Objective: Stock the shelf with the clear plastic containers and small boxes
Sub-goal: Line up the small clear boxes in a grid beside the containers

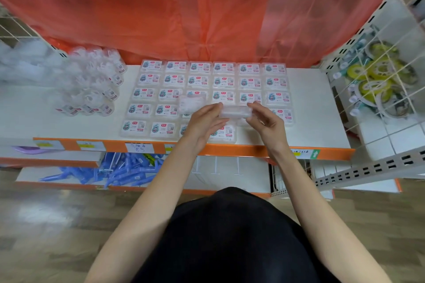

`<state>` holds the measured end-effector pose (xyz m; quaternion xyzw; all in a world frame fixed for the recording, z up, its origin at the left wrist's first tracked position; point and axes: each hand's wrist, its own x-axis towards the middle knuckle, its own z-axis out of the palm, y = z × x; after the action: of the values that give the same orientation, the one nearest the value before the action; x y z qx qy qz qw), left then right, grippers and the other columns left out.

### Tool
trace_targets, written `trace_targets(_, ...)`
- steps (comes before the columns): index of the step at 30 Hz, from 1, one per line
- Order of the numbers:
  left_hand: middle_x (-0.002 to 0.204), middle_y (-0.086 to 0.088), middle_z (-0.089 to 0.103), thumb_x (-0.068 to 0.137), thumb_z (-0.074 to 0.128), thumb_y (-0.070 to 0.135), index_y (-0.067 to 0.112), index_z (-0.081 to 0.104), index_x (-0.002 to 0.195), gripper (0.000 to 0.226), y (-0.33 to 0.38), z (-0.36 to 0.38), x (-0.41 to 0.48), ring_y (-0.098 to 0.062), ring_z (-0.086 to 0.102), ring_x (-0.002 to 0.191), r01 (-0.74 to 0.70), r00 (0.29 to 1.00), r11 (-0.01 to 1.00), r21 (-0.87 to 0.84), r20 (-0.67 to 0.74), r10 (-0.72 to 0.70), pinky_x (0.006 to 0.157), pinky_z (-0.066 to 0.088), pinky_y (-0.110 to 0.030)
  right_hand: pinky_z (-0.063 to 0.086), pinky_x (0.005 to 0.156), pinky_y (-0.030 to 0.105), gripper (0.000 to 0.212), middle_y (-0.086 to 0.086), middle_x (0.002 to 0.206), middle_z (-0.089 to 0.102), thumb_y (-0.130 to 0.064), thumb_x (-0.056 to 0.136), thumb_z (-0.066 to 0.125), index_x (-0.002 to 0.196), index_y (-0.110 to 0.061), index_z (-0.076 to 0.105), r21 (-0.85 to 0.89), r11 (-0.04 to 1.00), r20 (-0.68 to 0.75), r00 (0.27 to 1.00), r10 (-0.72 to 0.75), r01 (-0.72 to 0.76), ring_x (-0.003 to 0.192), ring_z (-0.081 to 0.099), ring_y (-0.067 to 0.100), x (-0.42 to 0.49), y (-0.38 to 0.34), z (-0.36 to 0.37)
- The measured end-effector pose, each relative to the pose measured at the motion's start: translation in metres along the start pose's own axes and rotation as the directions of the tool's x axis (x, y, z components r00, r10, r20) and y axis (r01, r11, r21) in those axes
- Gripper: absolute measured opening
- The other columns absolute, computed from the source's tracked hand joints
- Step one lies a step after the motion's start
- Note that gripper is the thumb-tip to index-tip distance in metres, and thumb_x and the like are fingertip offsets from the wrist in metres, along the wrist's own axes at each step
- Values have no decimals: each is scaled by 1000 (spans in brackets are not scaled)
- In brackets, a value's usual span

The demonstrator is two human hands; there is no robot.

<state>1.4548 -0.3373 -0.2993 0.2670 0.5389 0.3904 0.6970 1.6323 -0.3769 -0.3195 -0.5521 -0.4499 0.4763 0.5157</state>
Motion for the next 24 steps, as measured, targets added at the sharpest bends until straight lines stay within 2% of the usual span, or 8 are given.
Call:
trace_targets(2, 109, -8, 67, 92, 66, 10, 12, 64, 106, 15, -3, -1, 0, -21, 66, 101, -31, 999, 999, -14, -19, 31, 80, 56, -21, 48, 92, 18, 43, -9, 115, 68, 12, 89, 59, 115, -21, 67, 4, 1000, 9, 1000, 10, -10, 108, 63, -2, -2, 2, 1)
trace_targets(5, 118, -8, 63, 90, 63, -3, 12, 64, 109, 24, -6, -3, 1, -21, 61, 111, -71, 997, 997, 33, 14, 71, 80, 55, -19, 54, 91, 29, 41, 2, 119, 69, 10, 90, 54, 122, -13, 66, 94, 990, -43, 993, 108, -104, 114, 63, 14, -1, 7, 2)
trace_targets(8, 130, -11, 59, 89, 61, -6, 17, 65, 110, 31, -7, -3, 3, -22, 58, 120, -106, 993, 991, 80, 51, 102, 90, 52, -23, 53, 82, 28, 36, 14, 118, 69, -5, 95, 58, 130, -14, 58, 243, 943, -89, 963, 256, -228, 103, 66, 21, 5, 3, 4)
trace_targets(12, 127, -13, 61, 88, 57, -10, 18, 65, 110, 37, -6, -1, 4, -22, 62, 113, -169, 984, 975, 145, 84, 158, 92, 51, -32, 54, 80, 29, 38, 11, 112, 71, -19, 92, 68, 129, -15, 58, 210, 928, -68, 942, 328, -308, 94, 69, 18, 11, -4, 10)
trace_targets(14, 126, -12, 62, 89, 57, -9, 15, 63, 115, 35, -5, 1, 3, -19, 64, 107, -181, 982, 973, 141, 78, 171, 89, 53, -31, 57, 81, 30, 35, 10, 111, 71, -15, 91, 69, 125, -13, 61, 190, 928, -70, 938, 339, -321, 94, 69, 19, 12, -4, 12)
trace_targets(19, 122, -10, 64, 91, 66, 12, 12, 56, 125, 35, -4, 3, 3, -24, 66, 107, -131, 991, 991, 14, -10, 131, 86, 57, -34, 54, 73, 26, 32, 9, 103, 72, -6, 89, 68, 119, -15, 62, 356, 865, -92, 907, 410, -354, 84, 69, 16, 10, -6, 11)
trace_targets(21, 119, -7, 65, 92, 66, 17, 13, 55, 126, 37, -5, 5, 2, -23, 67, 105, -121, 993, 991, 60, -9, 121, 88, 56, -35, 54, 77, 29, 36, 11, 102, 71, -4, 87, 68, 121, -13, 61, 357, 857, -76, 903, 422, -371, 85, 67, 19, 9, -4, 11)
trace_targets(24, 109, -3, 68, 93, 66, 19, 16, 63, 117, 25, -11, 11, 0, -20, 66, 102, -170, 985, 969, 181, 24, 169, 88, 56, -35, 55, 84, 35, 40, 13, 99, 72, 2, 87, 66, 124, -7, 56, 353, 853, -40, 905, 423, -383, 87, 68, 23, 7, -2, 14)
